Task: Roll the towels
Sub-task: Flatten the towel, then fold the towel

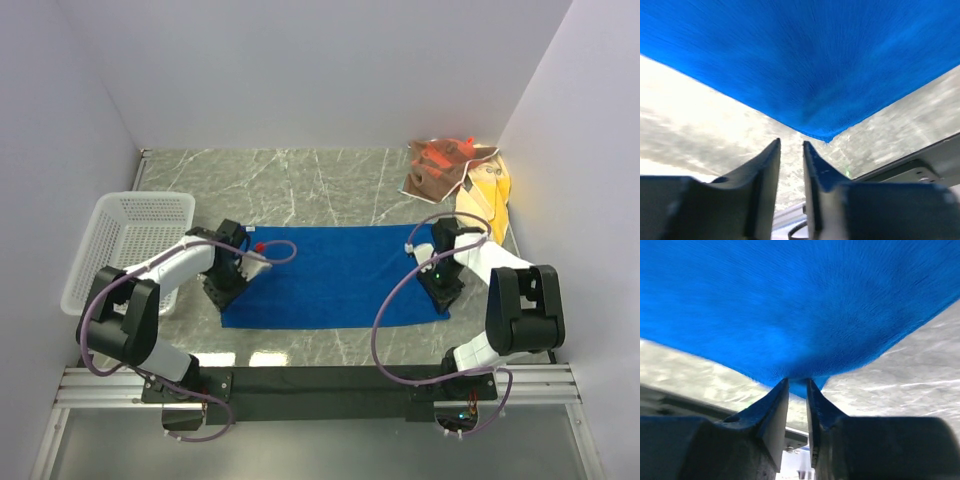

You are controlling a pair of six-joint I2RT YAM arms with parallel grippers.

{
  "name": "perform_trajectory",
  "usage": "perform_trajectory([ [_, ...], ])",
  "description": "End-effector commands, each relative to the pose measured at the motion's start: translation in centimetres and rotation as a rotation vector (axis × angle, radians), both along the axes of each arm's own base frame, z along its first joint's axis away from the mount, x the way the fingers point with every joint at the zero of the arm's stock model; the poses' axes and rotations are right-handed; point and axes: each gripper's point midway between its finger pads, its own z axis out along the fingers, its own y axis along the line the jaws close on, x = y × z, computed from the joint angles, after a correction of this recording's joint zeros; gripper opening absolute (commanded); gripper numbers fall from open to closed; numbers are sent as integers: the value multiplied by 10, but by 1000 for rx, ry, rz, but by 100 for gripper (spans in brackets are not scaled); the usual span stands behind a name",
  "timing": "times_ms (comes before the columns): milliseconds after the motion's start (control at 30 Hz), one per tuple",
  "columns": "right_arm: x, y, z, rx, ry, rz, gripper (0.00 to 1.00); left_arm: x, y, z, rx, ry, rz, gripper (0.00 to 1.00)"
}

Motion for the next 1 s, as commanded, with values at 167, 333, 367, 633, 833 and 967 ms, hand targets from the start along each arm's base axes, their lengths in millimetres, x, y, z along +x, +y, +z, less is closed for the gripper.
perform_trajectory([
  [167,85,35,100,248,-327,-51,33,78,-41,89,-259,-245,43,52],
  [333,144,16,125,231,-483,-147,35,146,-34,126,-399,-390,193,55],
  [367,156,11,119,218,-485,-173,36,156,-27,128,-406,-407,223,56],
  [633,234,-17,91,131,-540,-329,39,222,-18,117,-505,-467,333,59],
  [833,263,-28,70,104,-534,-354,41,242,-18,97,-524,-437,351,62],
  [967,273,-34,51,73,-503,-359,45,250,-16,78,-508,-400,379,62],
])
